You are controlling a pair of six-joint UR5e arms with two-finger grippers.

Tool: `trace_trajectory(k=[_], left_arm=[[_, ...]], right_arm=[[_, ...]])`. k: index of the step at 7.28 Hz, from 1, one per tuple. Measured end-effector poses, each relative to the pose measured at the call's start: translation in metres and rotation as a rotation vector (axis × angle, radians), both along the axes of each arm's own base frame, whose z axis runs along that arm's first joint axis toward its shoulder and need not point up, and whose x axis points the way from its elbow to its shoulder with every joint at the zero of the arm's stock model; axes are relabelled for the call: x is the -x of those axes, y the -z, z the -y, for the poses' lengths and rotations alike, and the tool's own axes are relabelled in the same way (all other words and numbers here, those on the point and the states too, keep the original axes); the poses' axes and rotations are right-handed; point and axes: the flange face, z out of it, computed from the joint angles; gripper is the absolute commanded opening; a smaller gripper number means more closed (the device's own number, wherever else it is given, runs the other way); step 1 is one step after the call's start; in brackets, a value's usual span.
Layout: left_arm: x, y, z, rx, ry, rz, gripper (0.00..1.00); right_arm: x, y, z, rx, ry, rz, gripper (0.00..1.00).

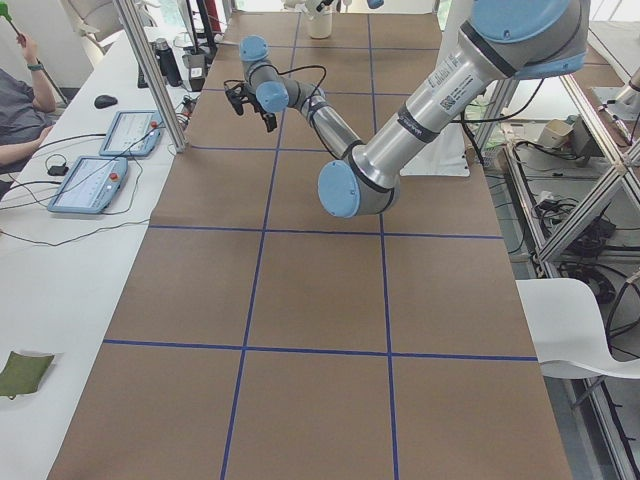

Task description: Left arm hands cup to right arm to dump lemon

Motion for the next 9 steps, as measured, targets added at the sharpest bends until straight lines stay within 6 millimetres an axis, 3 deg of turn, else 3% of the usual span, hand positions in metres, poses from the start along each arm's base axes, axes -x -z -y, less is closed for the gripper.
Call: trace_trajectory(k=[2, 5, 9], left_arm=[[0.004, 0.002, 0.000, -0.005, 0.005, -0.004, 1.00], [0.023, 0.005, 0.003, -0.089, 0.006, 0.004, 1.00], [0.046, -0.070, 0.002, -0.347, -0.030, 0.178, 1.00]], right_arm=[[-0.039, -0.046, -0.021, 0.068, -0.038, 0.068, 0.11], [-0.058, -0.100, -0.048, 0.158, -0.104, 0.202, 0.10], [-0.076, -0.129, -0.063, 0.253, -0.134, 0.320, 0.09]])
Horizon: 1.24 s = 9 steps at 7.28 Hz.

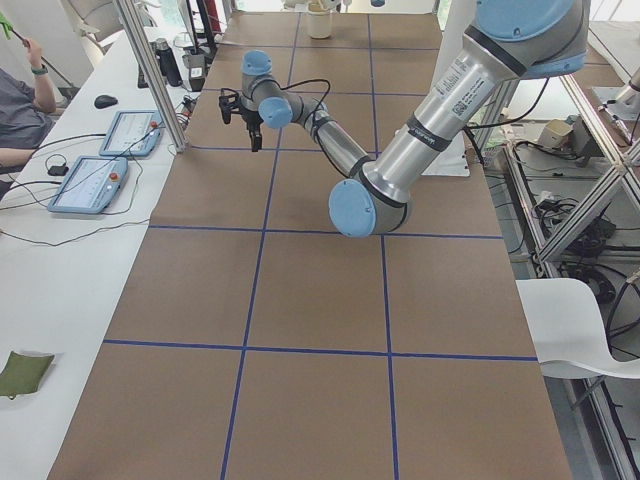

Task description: Left arm hands cup to right arm to dump lemon

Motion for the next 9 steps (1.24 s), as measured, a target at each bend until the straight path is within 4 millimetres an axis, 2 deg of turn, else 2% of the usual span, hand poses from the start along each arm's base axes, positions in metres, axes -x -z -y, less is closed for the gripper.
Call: trace_trajectory(k=[3, 4, 7, 9], left_arm=[[0.005, -0.023, -0.002, -0.101, -0.009, 0.085, 1.00], [0.006, -0.025, -0.002, -0.113, -0.010, 0.093, 1.00], [0.007, -0.025, -0.004, -0.120, -0.011, 0.096, 1.00], [0.006, -0.025, -0.004, -0.120, -0.012, 0.096, 1.00]], right_arm=[[-0.031, -0.030, 0.011, 0.063, -0.045, 0.057, 0.09], [-0.035, -0.034, 0.014, 0.105, -0.060, 0.107, 0.09], [-0.037, -0.027, 0.027, 0.199, -0.067, 0.247, 0.09], [-0.038, -0.015, 0.042, 0.192, -0.061, 0.286, 0.11]])
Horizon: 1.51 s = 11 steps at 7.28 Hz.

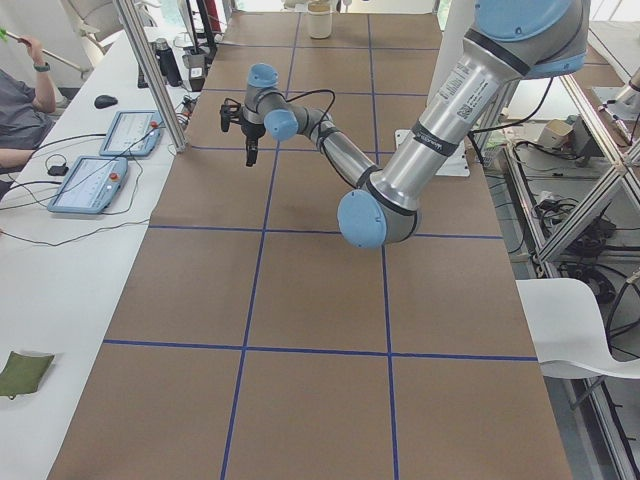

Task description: Left arm hands cup to right arm to dump lemon

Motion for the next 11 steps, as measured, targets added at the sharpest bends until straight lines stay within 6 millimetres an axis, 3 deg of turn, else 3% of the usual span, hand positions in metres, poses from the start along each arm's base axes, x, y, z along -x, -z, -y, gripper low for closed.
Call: trace_trajectory(k=[5, 8, 11], left_arm=[[0.000, -0.002, -0.001, 0.003, 0.000, 0.001, 1.00], [0.001, -0.009, -0.003, 0.010, 0.001, 0.006, 1.00], [0.000, -0.016, -0.005, 0.018, -0.001, 0.012, 1.00]], right_arm=[[-0.014, 0.016, 0.016, -0.082, -0.161, -0.044, 0.16], [-0.018, 0.043, 0.025, -0.104, -0.227, -0.006, 0.18], [0.010, 0.043, 0.041, -0.157, -0.250, -0.137, 0.18]])
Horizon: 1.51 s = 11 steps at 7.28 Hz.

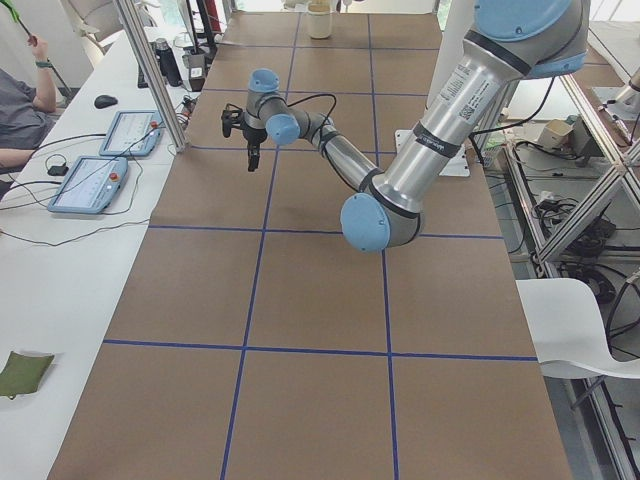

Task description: Left arm hands cup to right arm to dump lemon

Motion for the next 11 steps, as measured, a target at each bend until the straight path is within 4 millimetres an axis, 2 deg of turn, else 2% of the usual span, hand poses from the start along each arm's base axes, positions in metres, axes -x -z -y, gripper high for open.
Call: trace_trajectory(k=[2, 3, 6, 9, 11], left_arm=[[-0.002, -0.004, -0.002, 0.004, -0.003, 0.003, 1.00], [-0.003, -0.004, -0.002, 0.003, -0.002, 0.006, 1.00], [-0.006, -0.005, -0.003, -0.006, 0.008, 0.017, 1.00], [-0.007, -0.006, -0.003, -0.007, 0.007, 0.020, 1.00], [-0.007, -0.006, -0.003, -0.008, 0.007, 0.020, 1.00]], right_arm=[[0.009, -0.008, -0.004, 0.005, -0.019, -0.087, 0.18], [0.010, -0.009, -0.010, 0.029, -0.030, -0.050, 0.18], [0.014, 0.000, -0.013, 0.114, -0.064, 0.203, 0.18], [0.026, 0.008, -0.013, 0.124, -0.045, 0.381, 0.16], [0.033, 0.000, -0.010, 0.141, -0.027, 0.496, 0.14]])
